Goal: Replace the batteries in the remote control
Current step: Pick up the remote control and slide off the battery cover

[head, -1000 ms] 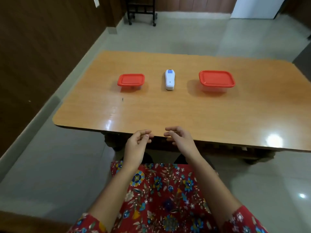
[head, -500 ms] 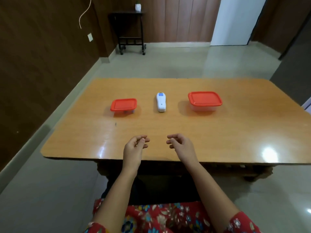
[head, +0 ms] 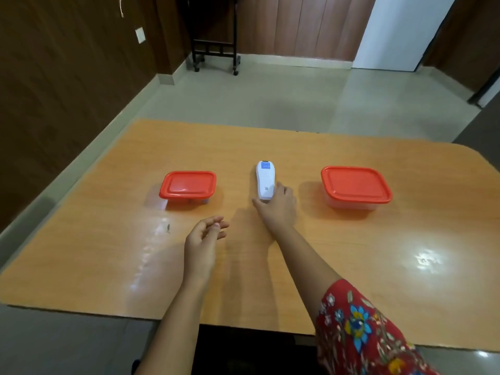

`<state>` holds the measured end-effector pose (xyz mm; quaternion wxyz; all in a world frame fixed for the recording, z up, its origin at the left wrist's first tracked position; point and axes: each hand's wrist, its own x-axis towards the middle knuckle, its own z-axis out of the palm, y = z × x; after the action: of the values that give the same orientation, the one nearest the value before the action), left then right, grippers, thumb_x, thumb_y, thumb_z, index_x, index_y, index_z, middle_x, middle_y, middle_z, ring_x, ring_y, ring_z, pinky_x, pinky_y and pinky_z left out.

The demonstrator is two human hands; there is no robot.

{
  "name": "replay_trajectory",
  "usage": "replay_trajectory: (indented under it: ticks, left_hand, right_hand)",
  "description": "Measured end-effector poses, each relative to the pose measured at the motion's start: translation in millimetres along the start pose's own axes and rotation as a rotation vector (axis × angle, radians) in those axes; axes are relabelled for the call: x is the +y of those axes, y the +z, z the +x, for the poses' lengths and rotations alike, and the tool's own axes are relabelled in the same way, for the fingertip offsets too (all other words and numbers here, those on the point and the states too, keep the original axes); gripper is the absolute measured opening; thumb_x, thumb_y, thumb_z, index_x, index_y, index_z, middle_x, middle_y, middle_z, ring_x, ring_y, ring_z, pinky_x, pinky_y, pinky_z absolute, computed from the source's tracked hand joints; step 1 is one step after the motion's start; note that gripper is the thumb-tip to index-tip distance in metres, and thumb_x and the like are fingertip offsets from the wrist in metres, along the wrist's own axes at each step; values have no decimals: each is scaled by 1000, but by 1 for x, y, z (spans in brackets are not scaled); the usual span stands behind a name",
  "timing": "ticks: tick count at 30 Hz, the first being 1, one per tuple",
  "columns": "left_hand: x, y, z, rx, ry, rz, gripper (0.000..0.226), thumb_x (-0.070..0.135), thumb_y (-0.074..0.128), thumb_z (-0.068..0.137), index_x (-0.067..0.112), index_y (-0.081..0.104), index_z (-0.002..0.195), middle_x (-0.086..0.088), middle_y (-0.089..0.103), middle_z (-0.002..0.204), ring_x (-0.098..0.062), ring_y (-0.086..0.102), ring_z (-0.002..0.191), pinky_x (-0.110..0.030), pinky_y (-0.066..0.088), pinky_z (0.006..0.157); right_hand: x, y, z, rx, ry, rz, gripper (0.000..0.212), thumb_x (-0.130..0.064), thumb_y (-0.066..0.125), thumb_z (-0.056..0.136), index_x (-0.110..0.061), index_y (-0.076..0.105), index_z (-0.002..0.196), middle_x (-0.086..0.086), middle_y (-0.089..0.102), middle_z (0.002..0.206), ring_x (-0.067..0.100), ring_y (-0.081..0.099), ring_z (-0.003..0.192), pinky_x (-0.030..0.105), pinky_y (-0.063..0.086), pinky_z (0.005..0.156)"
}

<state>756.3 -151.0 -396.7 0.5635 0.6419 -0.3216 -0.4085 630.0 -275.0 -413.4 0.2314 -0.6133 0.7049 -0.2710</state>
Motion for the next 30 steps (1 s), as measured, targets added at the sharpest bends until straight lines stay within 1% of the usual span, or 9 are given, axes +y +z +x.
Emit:
replay_trajectory:
  ticks: [3,6,9,13,15,18,21,26,30]
  left_hand:
    - [-5,-3,9,13,-9,-7,22,9,46,97,15,64,107,-1,71,98,-13,66,83,-23,47,75]
    - [-5,-2,10,10,-5,-15,22,9,46,97,16,64,106,0,71,97,-14,66,83,-23,47,76]
    - [-6,-5,9,23,12,-16,23,9,46,97,15,64,108,1,71,98,-11,67,82,-21,47,75]
    - [0,-10,4,54,0,-100,24,11,43,98,19,64,107,0,71,101,-18,67,89,-25,48,77]
    - [9,-11,-1,67,-65,-191,26,21,40,100,17,63,111,-1,71,103,-20,67,90,-29,49,80]
    - [29,-16,-8,-71,-257,-356,53,56,27,97,21,60,120,-3,72,111,-22,69,97,-40,52,85]
    - [45,-22,-14,-221,-362,-379,67,72,25,87,24,62,115,-3,73,105,-24,72,91,-38,56,72]
    - [38,-20,-22,-186,-352,-348,18,25,55,92,13,64,102,-10,66,95,-17,66,75,-27,57,56]
    - [30,-15,-22,-49,-308,-527,16,11,54,93,4,59,107,-11,64,92,-20,66,78,-28,58,56]
  right_hand:
    - [-3,18,19,52,-10,-205,74,-51,63,78,-8,39,133,8,45,129,27,42,116,34,40,86]
    - [-3,16,29,22,4,-231,55,-44,59,83,-6,48,122,11,46,123,28,45,111,34,39,76]
    - [2,1,20,-5,69,3,40,-41,56,84,-9,57,108,9,49,114,28,51,105,31,36,71]
    - [13,-30,-28,-121,-2,436,32,-48,59,70,-21,59,86,3,52,92,8,49,78,23,33,60]
    - [16,-49,-59,-217,-51,555,37,-49,61,66,-25,64,94,-3,56,95,10,52,81,22,40,67]
    - [18,-75,-98,-341,-117,608,38,-38,67,68,-36,64,106,-6,58,105,5,56,94,18,44,80]
    - [22,-87,-115,-458,-185,610,42,-30,71,65,-34,67,106,1,58,106,10,58,96,27,48,84]
    - [27,-82,-114,-522,-241,653,51,-11,71,60,-30,68,108,0,63,107,9,61,93,17,49,75]
    - [30,-63,-105,-494,42,1030,81,-9,73,69,-36,39,137,-2,64,113,10,62,98,27,50,86]
